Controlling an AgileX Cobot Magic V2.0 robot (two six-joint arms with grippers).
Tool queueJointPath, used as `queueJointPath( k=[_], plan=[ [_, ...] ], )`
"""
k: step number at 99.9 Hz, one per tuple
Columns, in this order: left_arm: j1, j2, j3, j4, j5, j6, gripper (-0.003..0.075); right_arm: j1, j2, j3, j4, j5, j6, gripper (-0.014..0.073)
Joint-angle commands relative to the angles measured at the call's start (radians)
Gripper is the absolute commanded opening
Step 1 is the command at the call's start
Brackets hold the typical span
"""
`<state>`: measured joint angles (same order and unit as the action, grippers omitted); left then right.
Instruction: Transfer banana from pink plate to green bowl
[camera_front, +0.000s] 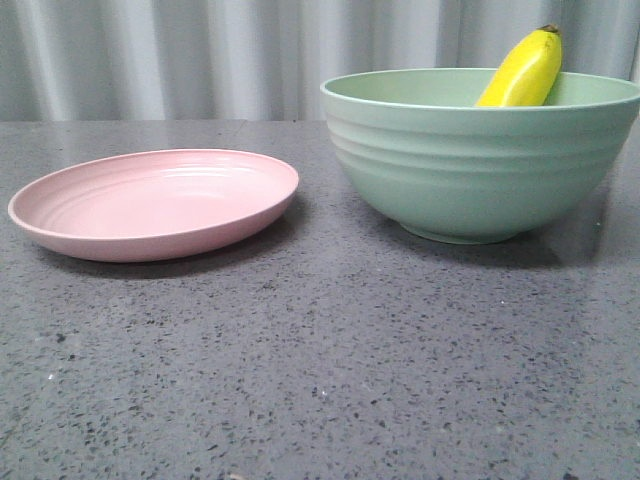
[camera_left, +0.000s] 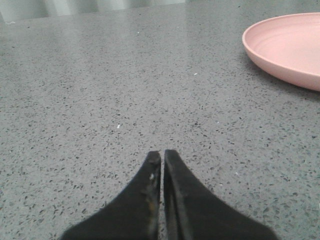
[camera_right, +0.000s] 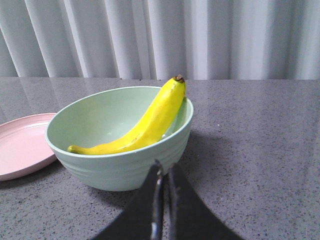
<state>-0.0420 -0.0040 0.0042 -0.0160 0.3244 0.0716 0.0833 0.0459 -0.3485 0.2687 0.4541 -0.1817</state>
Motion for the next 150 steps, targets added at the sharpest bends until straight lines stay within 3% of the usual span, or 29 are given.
queueJointPath(
  k=[1,22,42,62,111,123,150],
  plan=[
    [0.004,-0.029,0.008,-0.01,-0.066,-0.009,-0.002,0.001,0.01,-0.026,-0.001,-0.074,-0.006,-0.0062],
    [0.004,-0.029,0.008,-0.01,-0.066,-0.009,-0.002,-0.023,0.01,0.02,-0.008,-0.147,-0.006,-0.0062],
    [0.004,-0.029,0.008,-0.01,-0.066,-0.009,-0.002,-0.098,0.01,0.219,-0.011,-0.597,0.012,-0.0062],
    [0.004,-0.029,0.008,-0.01,-0.066,-0.009,-0.002,-0.154,0.01,0.385,-0.284,-0.843,0.284,-0.0062],
    [0.004,-0.029,0.008,-0.01,-0.068,-0.009,-0.002,-0.158,0.01,0.383,-0.322,-0.275,0.311,-0.0062],
    [0.004,-0.029,0.008,-0.01,-0.068,-0.009,-0.002,-0.158,0.01,0.383,-0.322,-0.188,0.311,-0.0062],
    [0.004,-0.029,0.008,-0.01,-0.072,-0.009,-0.002,-0.158,0.01,0.383,-0.322,-0.192,0.311,-0.0062]
  ],
)
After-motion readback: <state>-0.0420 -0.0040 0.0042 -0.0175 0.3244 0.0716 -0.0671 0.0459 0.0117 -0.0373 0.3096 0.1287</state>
